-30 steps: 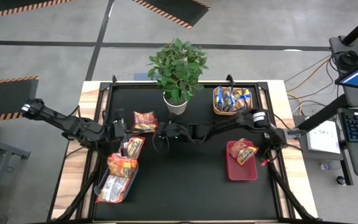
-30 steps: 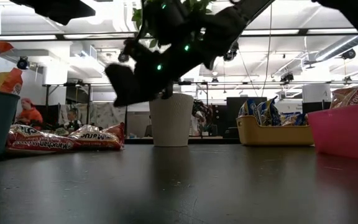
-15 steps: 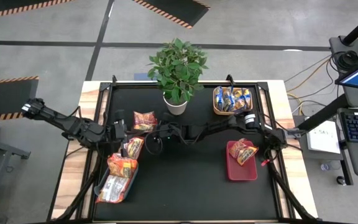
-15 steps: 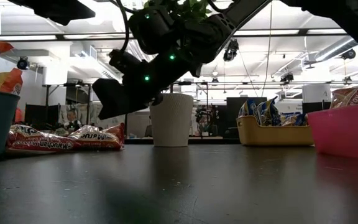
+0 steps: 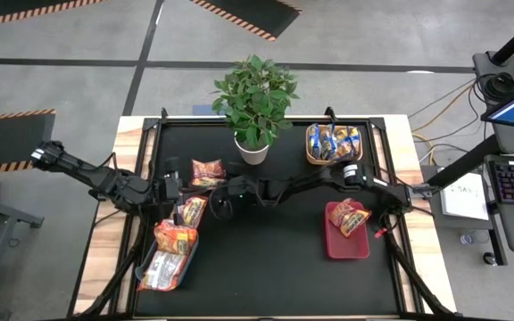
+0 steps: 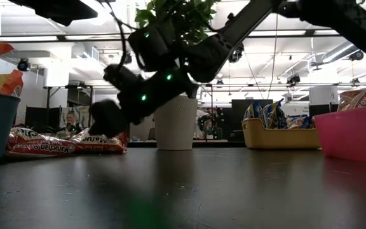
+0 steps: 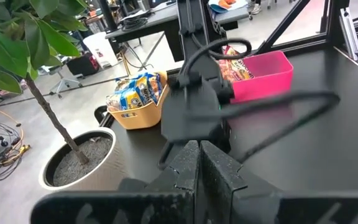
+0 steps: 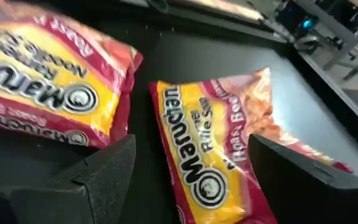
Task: Sort Maruchan noodles
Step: Put the red noodle pack into the pink bin
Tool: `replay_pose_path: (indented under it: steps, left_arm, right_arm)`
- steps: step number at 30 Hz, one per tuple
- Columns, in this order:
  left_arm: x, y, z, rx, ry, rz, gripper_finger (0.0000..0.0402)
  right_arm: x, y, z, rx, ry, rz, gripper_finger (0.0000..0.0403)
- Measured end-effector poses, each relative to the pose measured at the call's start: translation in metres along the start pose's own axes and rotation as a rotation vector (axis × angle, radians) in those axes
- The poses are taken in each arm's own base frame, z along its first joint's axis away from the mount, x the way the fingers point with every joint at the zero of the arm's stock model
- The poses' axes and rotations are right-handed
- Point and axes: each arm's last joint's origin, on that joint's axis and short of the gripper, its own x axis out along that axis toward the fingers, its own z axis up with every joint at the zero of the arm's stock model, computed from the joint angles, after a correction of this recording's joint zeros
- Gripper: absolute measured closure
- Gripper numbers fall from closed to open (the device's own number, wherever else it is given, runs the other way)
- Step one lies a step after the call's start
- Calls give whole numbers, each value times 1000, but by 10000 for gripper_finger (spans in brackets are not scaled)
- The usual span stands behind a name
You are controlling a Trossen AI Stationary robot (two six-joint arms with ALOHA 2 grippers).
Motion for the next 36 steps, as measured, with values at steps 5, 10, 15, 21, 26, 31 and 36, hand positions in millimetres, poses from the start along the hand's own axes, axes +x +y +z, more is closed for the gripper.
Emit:
replay_pose_path:
  steps: [5, 10, 15, 21, 26, 31, 36]
  left_arm:
    - [1, -1, -1, 8, 7, -1, 402]
    - [1, -1, -1, 9, 8, -2, 402]
    - [1, -1, -1, 10, 9, -2, 402]
    - [1, -1, -1, 10, 9, -2, 402]
    - [1, -1, -1, 11, 10, -2, 402]
    - [1, -1, -1, 12, 7, -2, 402]
    - [1, -1, -1, 14, 9, -2, 402]
  right_arm:
    - [18, -4, -12, 0, 69, -8, 116]
    - [32, -12, -21, 51, 127, -23, 123]
    - [32, -13, -24, 54, 164, -20, 158]
    - [26, -12, -19, 40, 194, -13, 243]
    - [14, -13, -9, 21, 242, 9, 321]
    - [-5, -12, 9, -6, 295, 38, 362]
    - [-36, -2, 24, -13, 421, 88, 364]
